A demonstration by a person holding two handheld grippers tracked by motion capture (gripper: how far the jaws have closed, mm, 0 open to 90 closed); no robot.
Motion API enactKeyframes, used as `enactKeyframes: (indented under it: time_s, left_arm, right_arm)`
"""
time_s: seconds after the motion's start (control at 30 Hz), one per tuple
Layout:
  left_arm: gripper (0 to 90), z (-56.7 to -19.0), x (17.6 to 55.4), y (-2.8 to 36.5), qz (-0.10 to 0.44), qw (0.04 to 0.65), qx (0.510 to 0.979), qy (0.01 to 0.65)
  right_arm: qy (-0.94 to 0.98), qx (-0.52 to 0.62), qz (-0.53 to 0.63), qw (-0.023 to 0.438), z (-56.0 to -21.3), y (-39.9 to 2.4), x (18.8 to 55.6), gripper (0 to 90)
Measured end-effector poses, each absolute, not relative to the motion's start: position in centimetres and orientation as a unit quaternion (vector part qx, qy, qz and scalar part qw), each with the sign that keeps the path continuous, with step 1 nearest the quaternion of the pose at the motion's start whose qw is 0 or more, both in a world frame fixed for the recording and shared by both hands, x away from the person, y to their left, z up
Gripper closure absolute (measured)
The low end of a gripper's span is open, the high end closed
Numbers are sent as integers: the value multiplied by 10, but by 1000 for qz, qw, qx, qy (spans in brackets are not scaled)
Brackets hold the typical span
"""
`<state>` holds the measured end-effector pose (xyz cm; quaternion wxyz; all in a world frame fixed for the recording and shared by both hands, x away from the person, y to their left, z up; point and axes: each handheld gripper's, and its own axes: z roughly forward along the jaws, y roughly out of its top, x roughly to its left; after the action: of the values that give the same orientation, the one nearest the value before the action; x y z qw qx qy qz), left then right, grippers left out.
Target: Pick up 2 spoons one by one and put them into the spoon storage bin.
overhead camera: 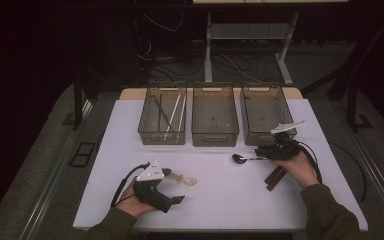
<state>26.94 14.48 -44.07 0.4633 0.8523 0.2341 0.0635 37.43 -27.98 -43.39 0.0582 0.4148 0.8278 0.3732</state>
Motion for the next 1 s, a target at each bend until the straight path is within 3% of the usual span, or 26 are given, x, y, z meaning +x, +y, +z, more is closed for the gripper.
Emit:
enactKeyframes:
  time_s: [0.1,0.3,0.83,1.0]
  left_arm:
    - [0,-441,270,145,63,463,853,234]
    - [0,-441,270,145,63,463,853,234]
    - [0,-441,269,145,63,466,850,236]
    - [0,-441,269,145,63,467,850,235]
  right_arm:
    - [836,384,389,48,-437,-264,374,584]
    - [850,351,390,45,-442,-244,377,530]
    - [887,290,351,76,-449,-232,370,522]
    - [892,276,352,66,-449,-233,368,539]
